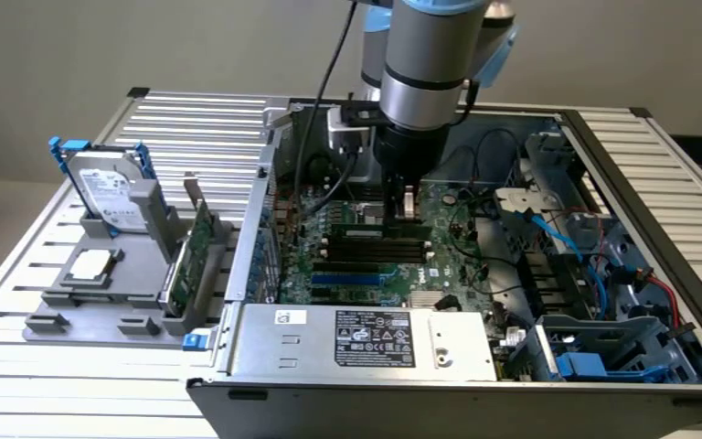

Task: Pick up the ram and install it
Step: 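Insert the ram into the slot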

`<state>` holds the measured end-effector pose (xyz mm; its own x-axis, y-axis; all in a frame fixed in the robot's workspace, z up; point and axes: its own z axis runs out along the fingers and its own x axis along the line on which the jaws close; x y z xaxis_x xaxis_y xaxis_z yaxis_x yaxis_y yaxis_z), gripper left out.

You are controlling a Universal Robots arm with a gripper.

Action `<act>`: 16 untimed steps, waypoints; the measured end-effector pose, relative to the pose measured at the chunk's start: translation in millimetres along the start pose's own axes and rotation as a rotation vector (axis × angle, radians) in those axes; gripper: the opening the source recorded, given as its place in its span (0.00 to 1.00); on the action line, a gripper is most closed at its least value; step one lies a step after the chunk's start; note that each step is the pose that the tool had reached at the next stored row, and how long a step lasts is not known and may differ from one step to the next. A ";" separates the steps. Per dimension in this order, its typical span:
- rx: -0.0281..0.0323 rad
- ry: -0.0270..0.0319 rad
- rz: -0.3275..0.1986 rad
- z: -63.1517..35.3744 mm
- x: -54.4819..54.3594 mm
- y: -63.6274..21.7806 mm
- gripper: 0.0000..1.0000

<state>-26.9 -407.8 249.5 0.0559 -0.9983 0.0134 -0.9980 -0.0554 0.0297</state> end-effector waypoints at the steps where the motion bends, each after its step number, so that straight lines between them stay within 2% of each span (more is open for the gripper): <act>1: -0.0001 0.0005 0.001 1.8 0.1 0.0 0.14; 8: -0.0004 0.0048 0.003 13.8 0.4 -0.5 0.14; 16: -0.0003 0.0050 0.004 15.7 0.8 -0.4 0.14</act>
<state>-26.9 -408.8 233.8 0.0524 -0.9985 0.0186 -0.9982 -0.0519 0.0299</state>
